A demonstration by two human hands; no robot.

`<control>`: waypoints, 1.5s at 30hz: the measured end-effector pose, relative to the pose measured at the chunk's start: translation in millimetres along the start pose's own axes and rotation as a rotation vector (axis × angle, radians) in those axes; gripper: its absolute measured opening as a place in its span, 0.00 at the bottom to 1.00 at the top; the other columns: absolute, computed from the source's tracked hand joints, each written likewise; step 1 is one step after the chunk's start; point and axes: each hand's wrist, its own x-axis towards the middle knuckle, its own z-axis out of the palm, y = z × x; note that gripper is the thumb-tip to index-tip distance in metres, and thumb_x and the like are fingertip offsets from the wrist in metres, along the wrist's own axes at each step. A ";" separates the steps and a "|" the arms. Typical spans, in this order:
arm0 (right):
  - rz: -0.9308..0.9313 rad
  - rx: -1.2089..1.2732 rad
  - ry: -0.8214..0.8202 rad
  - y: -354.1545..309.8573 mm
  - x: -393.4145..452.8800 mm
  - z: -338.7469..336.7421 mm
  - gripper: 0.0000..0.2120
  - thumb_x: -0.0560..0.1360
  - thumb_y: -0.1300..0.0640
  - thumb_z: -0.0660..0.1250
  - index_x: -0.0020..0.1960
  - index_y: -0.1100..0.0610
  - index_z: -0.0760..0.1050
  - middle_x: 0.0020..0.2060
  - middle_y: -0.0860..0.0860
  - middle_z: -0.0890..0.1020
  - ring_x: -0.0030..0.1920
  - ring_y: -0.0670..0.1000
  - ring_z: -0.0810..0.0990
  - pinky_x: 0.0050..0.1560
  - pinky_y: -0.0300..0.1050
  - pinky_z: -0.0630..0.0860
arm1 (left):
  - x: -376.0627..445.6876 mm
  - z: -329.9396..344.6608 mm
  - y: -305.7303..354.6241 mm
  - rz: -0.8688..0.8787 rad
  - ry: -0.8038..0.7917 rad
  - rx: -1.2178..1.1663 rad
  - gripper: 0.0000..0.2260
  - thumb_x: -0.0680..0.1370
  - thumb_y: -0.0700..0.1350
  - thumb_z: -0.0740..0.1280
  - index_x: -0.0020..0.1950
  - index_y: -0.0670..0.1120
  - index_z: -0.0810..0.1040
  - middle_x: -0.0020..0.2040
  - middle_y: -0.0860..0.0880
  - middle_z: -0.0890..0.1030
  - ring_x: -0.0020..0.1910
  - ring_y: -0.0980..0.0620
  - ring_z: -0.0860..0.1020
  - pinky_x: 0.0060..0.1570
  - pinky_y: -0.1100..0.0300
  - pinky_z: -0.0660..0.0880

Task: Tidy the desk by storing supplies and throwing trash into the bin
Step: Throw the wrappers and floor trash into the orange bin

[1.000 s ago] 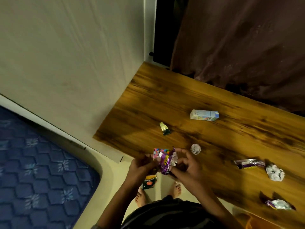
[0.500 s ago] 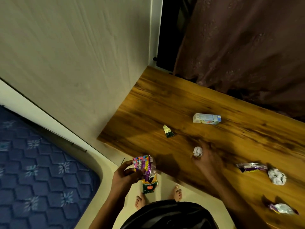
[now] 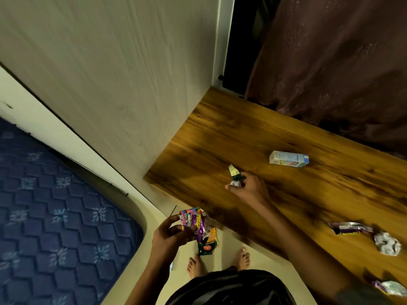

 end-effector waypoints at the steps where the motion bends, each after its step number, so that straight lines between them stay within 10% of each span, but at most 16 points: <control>1: 0.017 0.003 0.019 -8.9 8.5 1.6 0.43 0.67 0.32 0.73 0.74 0.53 0.67 0.69 0.54 0.75 0.69 0.57 0.74 0.64 0.55 0.75 | -2.2 -0.1 0.5 0.003 0.001 -0.005 0.18 0.76 0.38 0.74 0.64 0.46 0.77 0.46 0.42 0.88 0.46 0.42 0.87 0.54 0.46 0.81; 16: -0.088 0.052 0.124 17.0 -0.8 18.5 0.28 0.65 0.27 0.71 0.55 0.46 0.77 0.49 0.44 0.83 0.50 0.48 0.82 0.48 0.51 0.83 | -22.7 -31.0 -0.2 0.022 0.074 -0.134 0.15 0.73 0.29 0.74 0.59 0.39 0.79 0.38 0.37 0.86 0.33 0.46 0.86 0.31 0.64 0.79; 21: -0.133 0.284 0.306 76.9 -91.0 2.3 0.20 0.64 0.32 0.75 0.48 0.43 0.77 0.42 0.38 0.83 0.42 0.37 0.82 0.40 0.31 0.79 | -10.4 -15.6 -0.9 0.001 -0.054 -0.028 0.16 0.73 0.29 0.74 0.59 0.39 0.80 0.44 0.31 0.85 0.38 0.42 0.86 0.35 0.61 0.81; 26: -0.023 0.369 0.467 130.9 -183.0 -18.3 0.16 0.65 0.44 0.81 0.47 0.45 0.80 0.42 0.36 0.84 0.39 0.36 0.83 0.37 0.27 0.74 | 8.5 30.7 6.4 -0.007 -0.269 0.179 0.24 0.68 0.35 0.79 0.62 0.39 0.80 0.47 0.35 0.87 0.48 0.32 0.85 0.51 0.46 0.82; 35: 0.288 0.550 0.724 219.0 -311.7 -26.3 0.14 0.67 0.42 0.79 0.49 0.36 0.78 0.43 0.37 0.85 0.34 0.43 0.84 0.33 0.39 0.78 | -30.7 160.8 -9.7 0.055 -0.588 0.444 0.07 0.74 0.33 0.75 0.49 0.42 0.85 0.41 0.46 0.88 0.37 0.53 0.84 0.35 0.63 0.80; 45: 0.479 0.734 0.821 362.2 -451.8 -25.0 0.14 0.66 0.48 0.82 0.48 0.47 0.82 0.45 0.39 0.85 0.37 0.44 0.85 0.36 0.35 0.79 | -151.2 286.0 -127.9 0.013 -0.773 0.679 0.08 0.74 0.32 0.75 0.52 0.39 0.84 0.45 0.43 0.88 0.45 0.48 0.87 0.35 0.65 0.80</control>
